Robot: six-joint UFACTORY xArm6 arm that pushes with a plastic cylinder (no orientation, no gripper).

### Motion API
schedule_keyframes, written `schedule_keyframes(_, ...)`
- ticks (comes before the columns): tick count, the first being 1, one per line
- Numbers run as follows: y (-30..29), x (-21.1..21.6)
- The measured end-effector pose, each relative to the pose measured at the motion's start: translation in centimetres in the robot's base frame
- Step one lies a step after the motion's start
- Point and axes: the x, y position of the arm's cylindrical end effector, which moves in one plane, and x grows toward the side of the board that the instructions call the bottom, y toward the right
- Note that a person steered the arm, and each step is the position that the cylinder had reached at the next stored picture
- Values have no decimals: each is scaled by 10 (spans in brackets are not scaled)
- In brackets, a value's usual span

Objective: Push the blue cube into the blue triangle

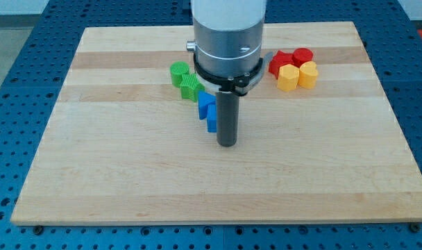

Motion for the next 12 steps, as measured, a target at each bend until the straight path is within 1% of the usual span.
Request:
schedule_keyframes(1, 21, -2)
schedule_keyframes(2, 27, -3)
schedule_keyframes(6, 4, -3)
schedule_keyframes(12, 4, -17)
